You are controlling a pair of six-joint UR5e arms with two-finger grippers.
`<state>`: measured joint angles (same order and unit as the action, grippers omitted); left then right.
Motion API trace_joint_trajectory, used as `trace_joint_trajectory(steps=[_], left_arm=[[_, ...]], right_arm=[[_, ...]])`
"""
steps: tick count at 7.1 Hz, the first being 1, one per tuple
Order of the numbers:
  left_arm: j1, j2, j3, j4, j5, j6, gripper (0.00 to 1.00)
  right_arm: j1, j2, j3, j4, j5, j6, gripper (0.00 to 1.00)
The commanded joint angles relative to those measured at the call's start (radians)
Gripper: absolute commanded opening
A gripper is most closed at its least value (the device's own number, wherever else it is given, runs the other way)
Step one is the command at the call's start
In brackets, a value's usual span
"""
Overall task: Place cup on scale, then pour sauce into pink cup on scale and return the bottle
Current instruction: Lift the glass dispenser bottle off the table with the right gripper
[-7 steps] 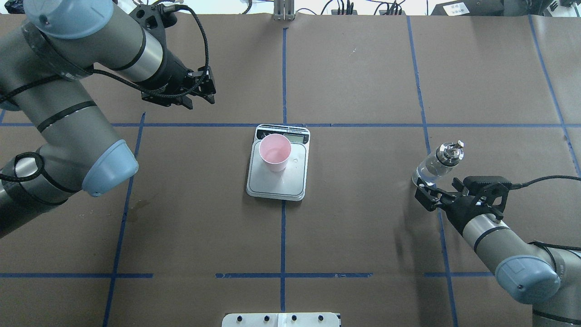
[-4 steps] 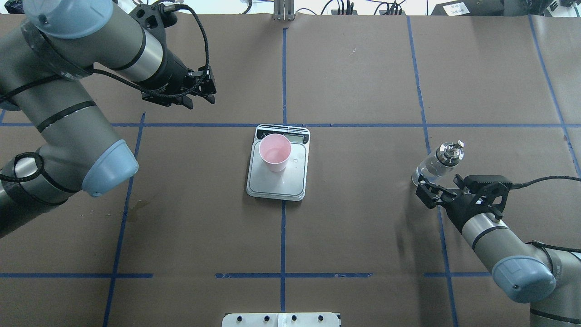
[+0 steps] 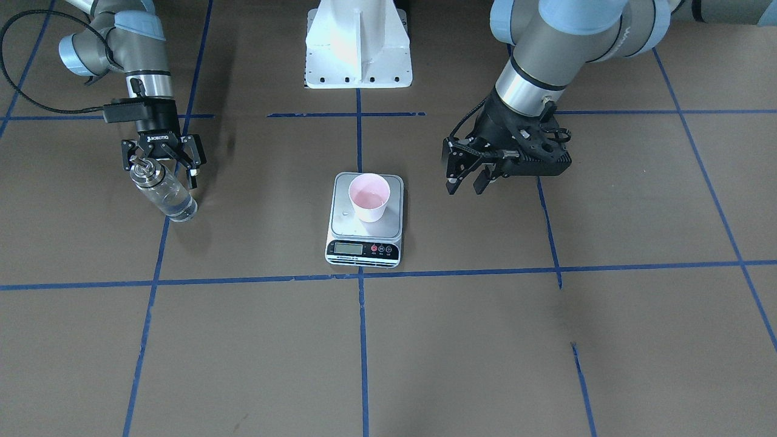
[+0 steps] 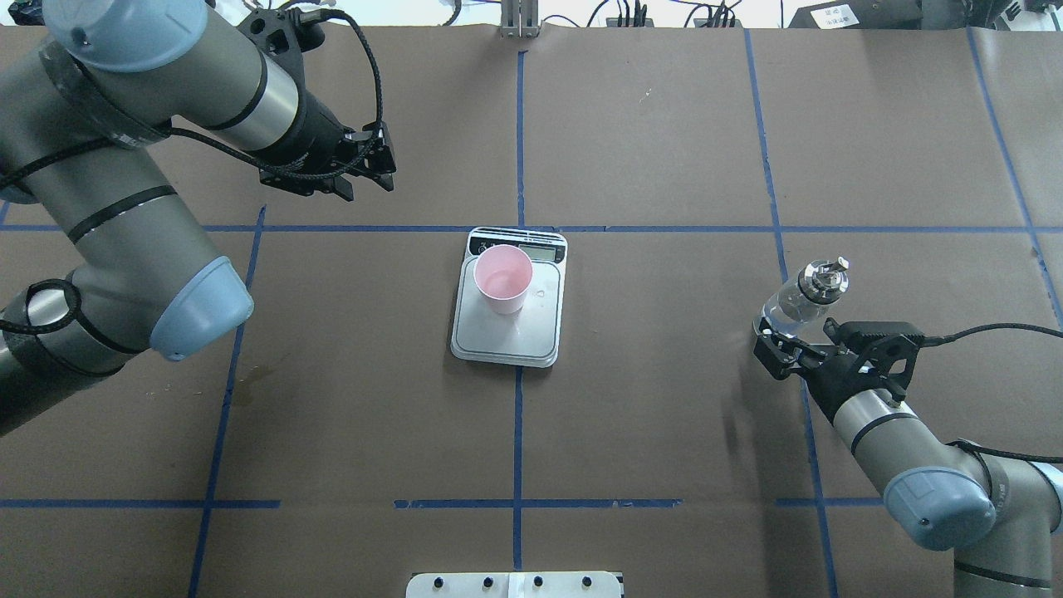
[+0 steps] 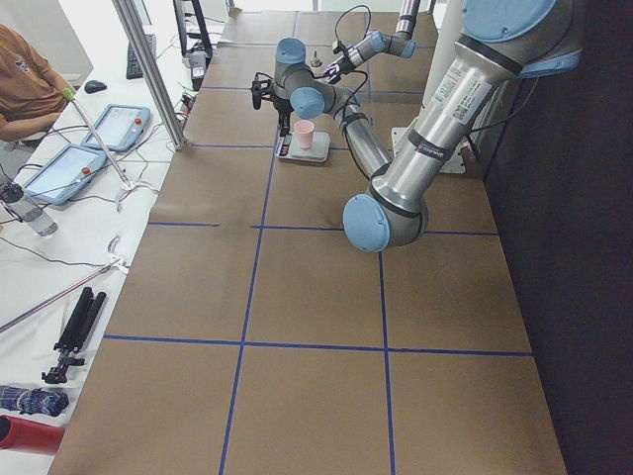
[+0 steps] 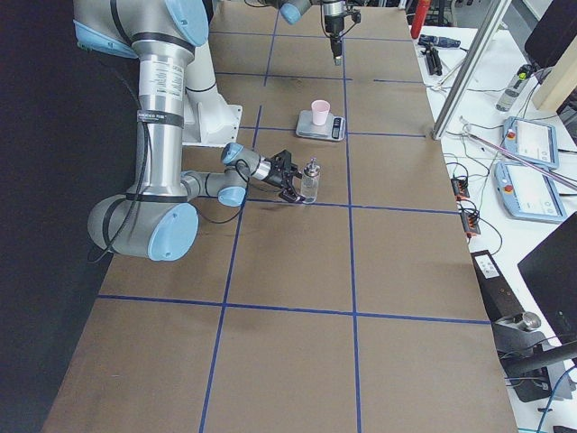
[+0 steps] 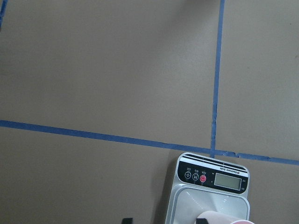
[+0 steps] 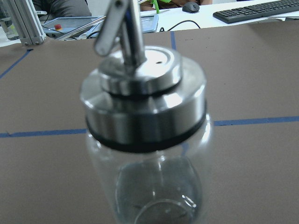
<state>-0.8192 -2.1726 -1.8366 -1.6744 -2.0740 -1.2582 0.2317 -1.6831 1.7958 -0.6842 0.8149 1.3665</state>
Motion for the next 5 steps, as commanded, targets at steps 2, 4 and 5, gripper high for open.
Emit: trace_joint_trajectory(steps=[2,4,5], left_arm=[[0.000,-0.001,-0.004,0.002,0.000,-0.001,0.55],[0.002,0.001,0.000,0.001,0.000,0.000,0.55],[0.002,0.001,-0.001,0.001,0.000,0.000,0.55]], right_arm=[[-0.002,0.023,-0.042,0.000,-0.055,-0.012,1.00],[-0.002,0.032,-0.046,0.000,-0.062,-0.015,0.99],[-0.002,0.049,-0.046,0.000,-0.071,-0.017,0.99]])
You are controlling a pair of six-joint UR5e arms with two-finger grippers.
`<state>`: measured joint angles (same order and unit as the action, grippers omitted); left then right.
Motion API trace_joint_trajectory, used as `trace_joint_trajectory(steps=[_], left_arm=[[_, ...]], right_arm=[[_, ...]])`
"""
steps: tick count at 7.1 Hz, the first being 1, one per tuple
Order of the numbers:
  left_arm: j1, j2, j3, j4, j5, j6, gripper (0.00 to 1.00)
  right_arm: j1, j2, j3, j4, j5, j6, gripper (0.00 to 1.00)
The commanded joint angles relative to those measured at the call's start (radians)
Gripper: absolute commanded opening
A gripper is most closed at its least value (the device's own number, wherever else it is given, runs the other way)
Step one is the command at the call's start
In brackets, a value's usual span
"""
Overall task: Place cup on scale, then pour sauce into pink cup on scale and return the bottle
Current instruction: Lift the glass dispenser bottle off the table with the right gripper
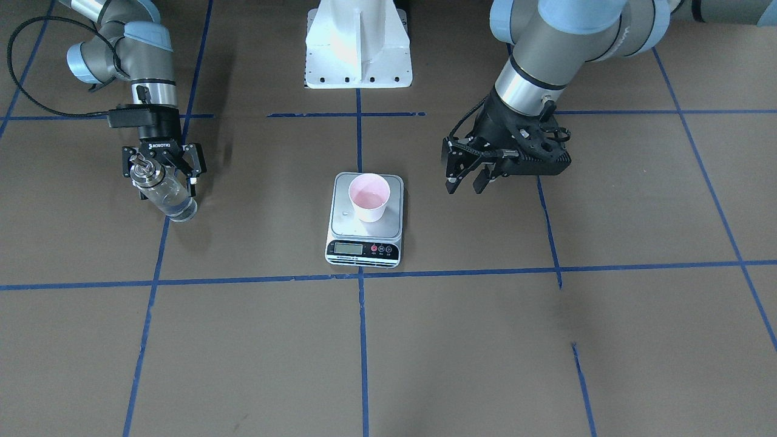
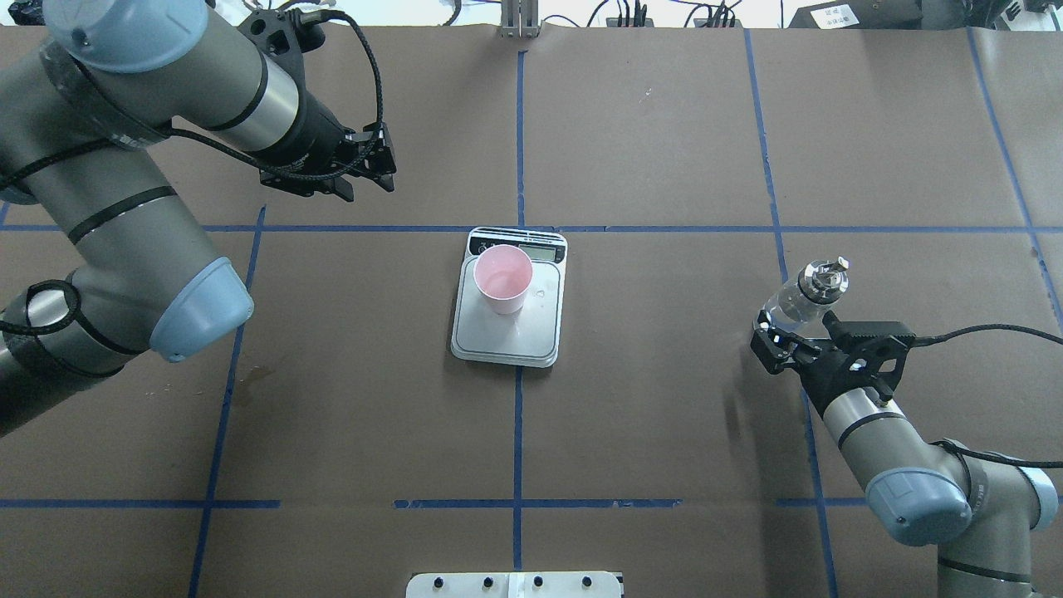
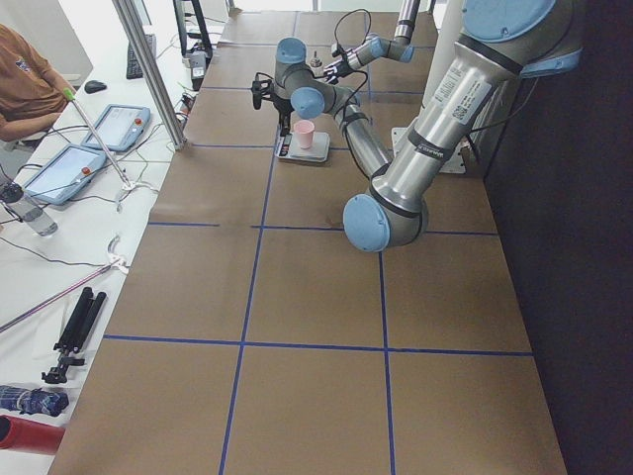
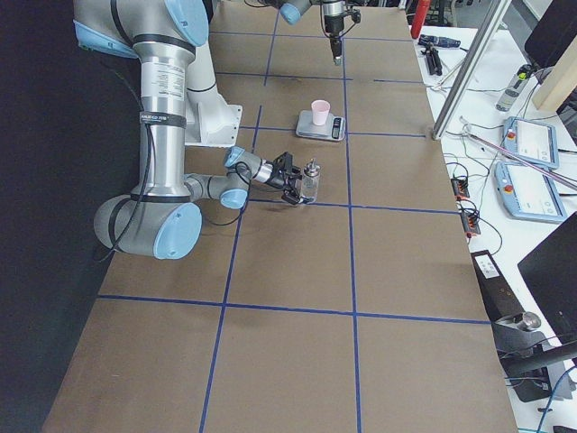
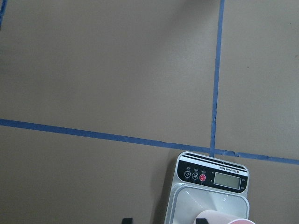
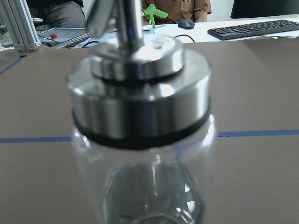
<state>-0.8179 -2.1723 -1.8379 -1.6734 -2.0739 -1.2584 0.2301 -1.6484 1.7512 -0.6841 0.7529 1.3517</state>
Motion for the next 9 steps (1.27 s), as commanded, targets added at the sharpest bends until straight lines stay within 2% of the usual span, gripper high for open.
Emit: trace_joint_trajectory(steps=[1,4,5,7,9], left_arm=[[0.000,0.000,0.000,0.000,0.000,0.001,0.55],[0.000,0.000,0.002,0.000,0.002,0.001,0.55],[0.000,0.000,0.003,0.001,0.003,0.001,0.55],[0.000,0.000,0.003,0.000,0.005,0.001,0.55],[0.002,0.002,0.006,0.001,0.020,0.001,0.55]], right_arm=[[0.000,0.018,-0.018,0.002,-0.018,-0.002,0.99],[0.000,0.019,-0.019,0.003,-0.020,-0.017,0.98],[0.000,0.019,-0.019,0.006,-0.020,-0.017,0.93],[0.000,0.018,-0.019,0.011,-0.020,-0.032,0.74],[0.001,0.018,-0.016,0.012,-0.023,-0.052,0.38]])
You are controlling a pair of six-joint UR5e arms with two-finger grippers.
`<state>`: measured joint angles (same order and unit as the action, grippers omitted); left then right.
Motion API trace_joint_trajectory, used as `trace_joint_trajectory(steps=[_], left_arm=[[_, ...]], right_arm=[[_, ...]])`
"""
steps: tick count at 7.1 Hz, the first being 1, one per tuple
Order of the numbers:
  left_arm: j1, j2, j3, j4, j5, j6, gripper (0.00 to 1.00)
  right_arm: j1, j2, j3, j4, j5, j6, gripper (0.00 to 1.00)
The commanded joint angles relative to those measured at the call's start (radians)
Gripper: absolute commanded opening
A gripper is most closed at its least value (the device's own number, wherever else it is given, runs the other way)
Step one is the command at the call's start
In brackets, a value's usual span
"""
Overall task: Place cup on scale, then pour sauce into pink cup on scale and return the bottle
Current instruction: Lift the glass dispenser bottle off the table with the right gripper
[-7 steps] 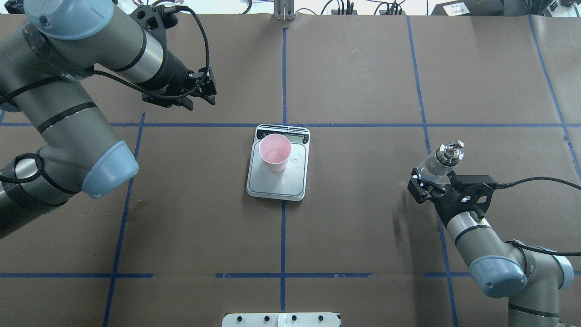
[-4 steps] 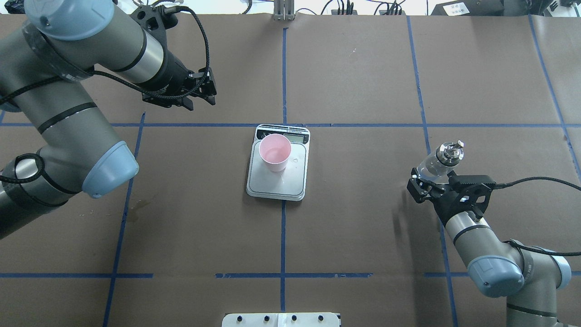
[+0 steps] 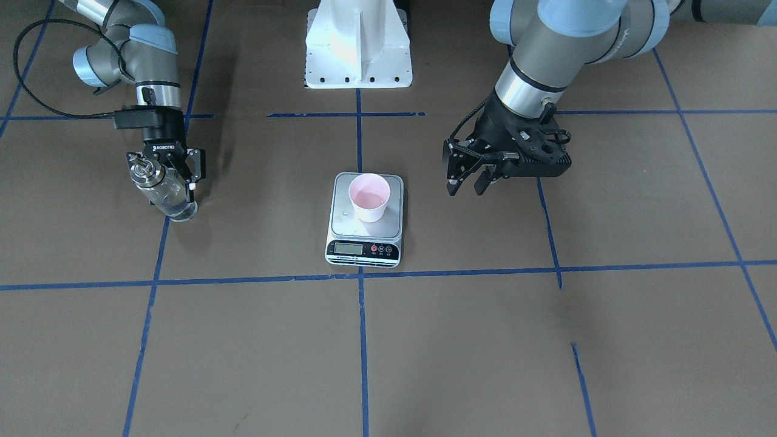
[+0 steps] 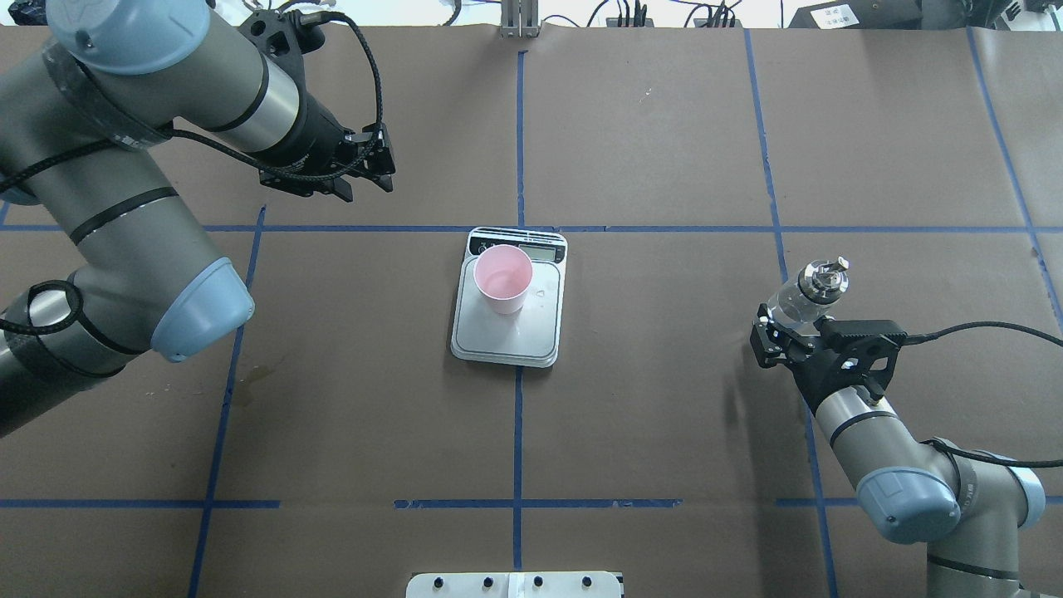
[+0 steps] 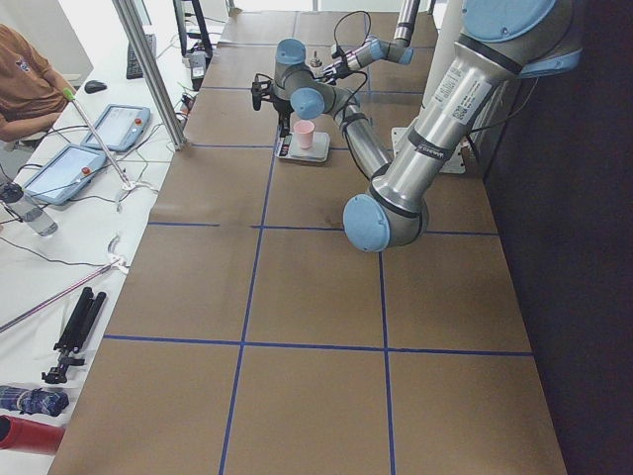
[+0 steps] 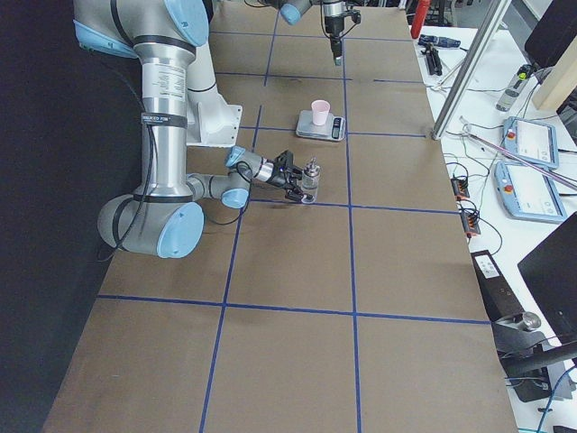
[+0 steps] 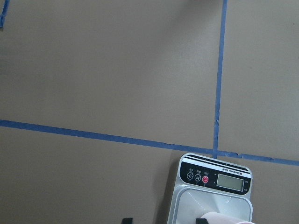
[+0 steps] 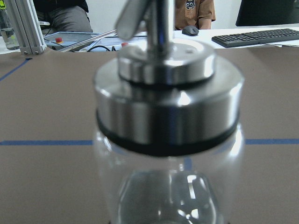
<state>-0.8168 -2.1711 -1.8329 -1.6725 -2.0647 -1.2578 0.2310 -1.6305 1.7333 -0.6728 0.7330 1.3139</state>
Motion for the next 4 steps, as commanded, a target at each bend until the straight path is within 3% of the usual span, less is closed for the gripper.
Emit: trace_joint_trajectory(steps=[1,2,4], left_arm=[[0.002,-0.001,0.000,0.000,0.011,0.000,0.55],[0.002,-0.001,-0.002,0.000,0.011,0.000,0.55],[0.001,-0.001,-0.011,0.002,0.009,0.002,0.55]], right_arm=[[0.001,0.011,0.008,0.001,-0.026,-0.034,0.22],[0.013,0.053,0.009,-0.001,-0.027,-0.109,0.03],[0.016,0.067,0.015,-0.008,-0.032,-0.192,0.00]])
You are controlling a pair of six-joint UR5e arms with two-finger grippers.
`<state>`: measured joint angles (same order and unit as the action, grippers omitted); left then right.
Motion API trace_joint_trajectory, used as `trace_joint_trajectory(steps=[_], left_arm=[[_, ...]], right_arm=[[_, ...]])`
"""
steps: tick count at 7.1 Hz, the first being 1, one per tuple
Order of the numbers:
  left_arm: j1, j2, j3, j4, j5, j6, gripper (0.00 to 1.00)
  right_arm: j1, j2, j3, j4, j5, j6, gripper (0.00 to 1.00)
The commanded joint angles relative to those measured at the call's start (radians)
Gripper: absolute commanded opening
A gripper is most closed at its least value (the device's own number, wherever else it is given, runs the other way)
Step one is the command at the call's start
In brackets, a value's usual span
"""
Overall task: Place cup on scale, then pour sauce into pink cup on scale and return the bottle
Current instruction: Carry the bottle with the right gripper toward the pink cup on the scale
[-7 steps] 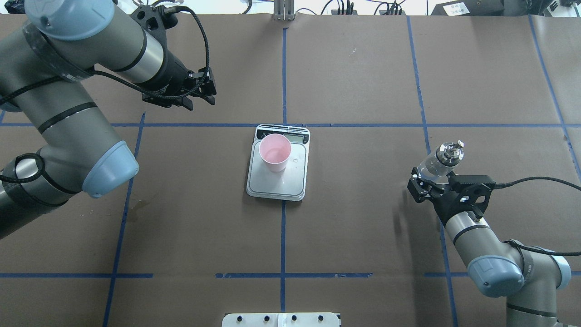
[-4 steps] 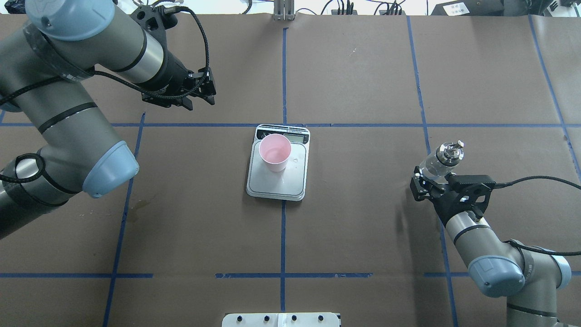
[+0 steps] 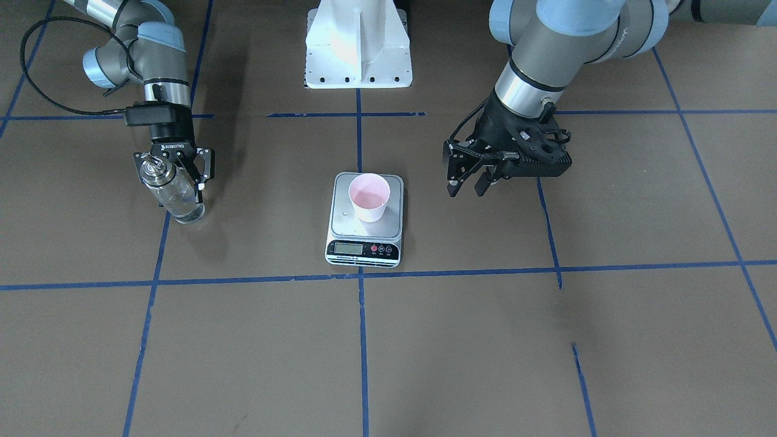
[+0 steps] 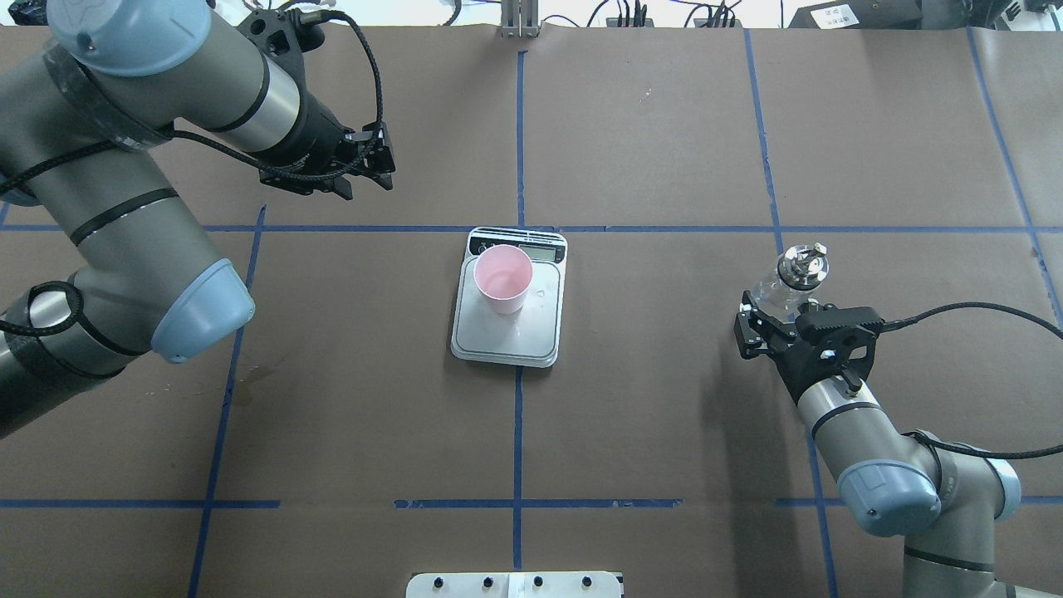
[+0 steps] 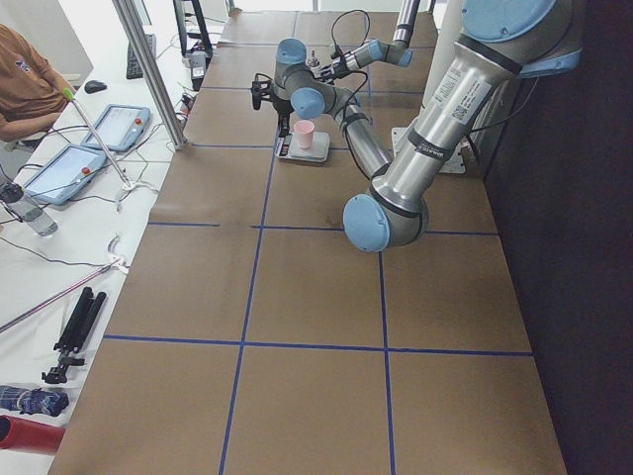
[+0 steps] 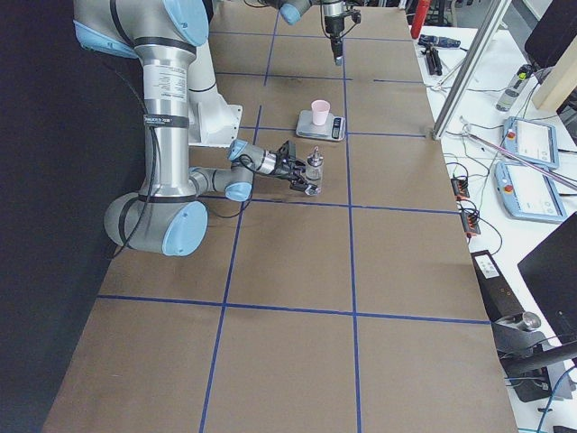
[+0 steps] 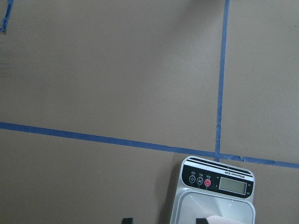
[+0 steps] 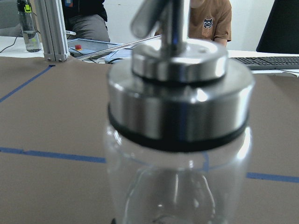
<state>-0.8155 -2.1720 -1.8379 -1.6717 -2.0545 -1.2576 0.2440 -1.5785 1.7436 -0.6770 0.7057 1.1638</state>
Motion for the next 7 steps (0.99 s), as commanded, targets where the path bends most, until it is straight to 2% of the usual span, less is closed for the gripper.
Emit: trace_joint_trajectory(steps=[1,2,3,5,6,7], left_arm=[[-0.001,0.000,-0.012,0.001,-0.003,0.001,0.54],[-0.001,0.001,-0.015,0.003,-0.006,0.001,0.54],[-0.002,0.001,-0.015,0.003,-0.004,0.001,0.54],[-0.005,0.001,-0.023,0.007,-0.003,0.001,0.54],[-0.008,0.009,-0.035,0.012,-0.003,0.001,0.53],[-0.007,0.056,-0.079,0.010,-0.003,0.003,0.53]], right_arm=[[0.002,0.050,0.002,-0.018,-0.014,-0.065,0.00],[0.005,0.122,0.005,-0.152,-0.063,-0.138,0.00],[0.009,0.187,0.007,-0.192,-0.065,-0.150,0.00],[0.006,0.207,0.045,-0.268,-0.055,-0.150,0.00],[0.009,0.260,0.050,-0.380,-0.054,-0.150,0.00],[0.012,0.284,0.050,-0.419,-0.055,-0.150,0.00]])
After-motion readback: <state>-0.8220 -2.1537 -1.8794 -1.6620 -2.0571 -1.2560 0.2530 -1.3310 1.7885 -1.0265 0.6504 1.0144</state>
